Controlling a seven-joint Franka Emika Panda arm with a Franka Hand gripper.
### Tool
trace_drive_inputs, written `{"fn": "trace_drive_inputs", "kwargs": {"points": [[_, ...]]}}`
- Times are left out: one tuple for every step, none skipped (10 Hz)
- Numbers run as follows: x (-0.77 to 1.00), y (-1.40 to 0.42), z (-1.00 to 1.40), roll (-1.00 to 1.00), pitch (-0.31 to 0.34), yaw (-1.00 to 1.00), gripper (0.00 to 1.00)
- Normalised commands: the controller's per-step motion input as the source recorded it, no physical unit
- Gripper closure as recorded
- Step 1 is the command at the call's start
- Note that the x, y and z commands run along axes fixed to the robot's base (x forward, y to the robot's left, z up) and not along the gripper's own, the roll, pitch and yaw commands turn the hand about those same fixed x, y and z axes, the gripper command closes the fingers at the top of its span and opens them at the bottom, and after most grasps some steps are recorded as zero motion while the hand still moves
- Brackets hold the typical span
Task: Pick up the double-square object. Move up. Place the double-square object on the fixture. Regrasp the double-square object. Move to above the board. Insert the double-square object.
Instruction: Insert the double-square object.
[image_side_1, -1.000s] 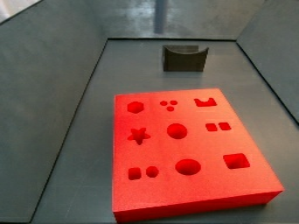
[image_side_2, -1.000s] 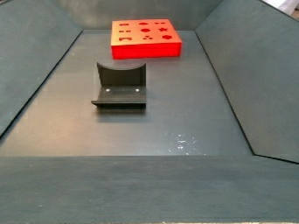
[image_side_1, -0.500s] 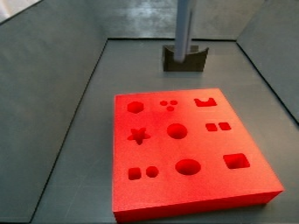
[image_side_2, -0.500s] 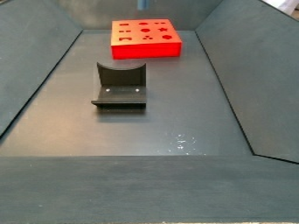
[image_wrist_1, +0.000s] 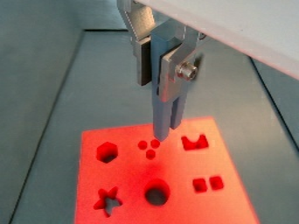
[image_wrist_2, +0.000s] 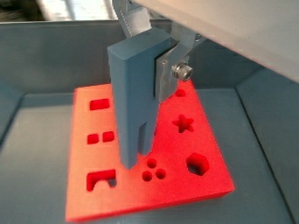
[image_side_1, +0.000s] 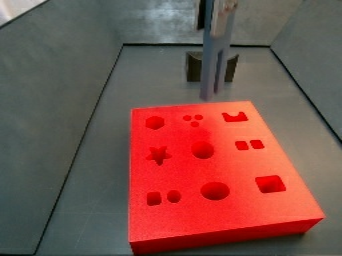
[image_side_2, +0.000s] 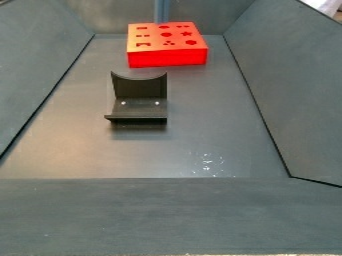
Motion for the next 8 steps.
{"fn": "trace_drive_inputs", "kwargs": {"points": [[0.0,-0.26,-0.39,0.0,0.164,-0.84,1.0],[0.0,-0.26,-0.4,0.0,0.143,-0.86,1.0],[0.0,-0.26,-0.38,0.0,0.156,-0.85,1.0],[0.0,-0.27,-0.34,0.0,0.271,-0.74,1.0],[0.0,-0.26,-0.28,0.0,0.394,-0.64,1.0],[0.0,-0.2,-0.17,0.0,0.443,-0.55,1.0],[0.08,-0.18,-0.11,0.0,0.399,-0.49,1.0],[0.53,-0.25,-0.08,0.01,0.269,-0.22,1.0]]}}
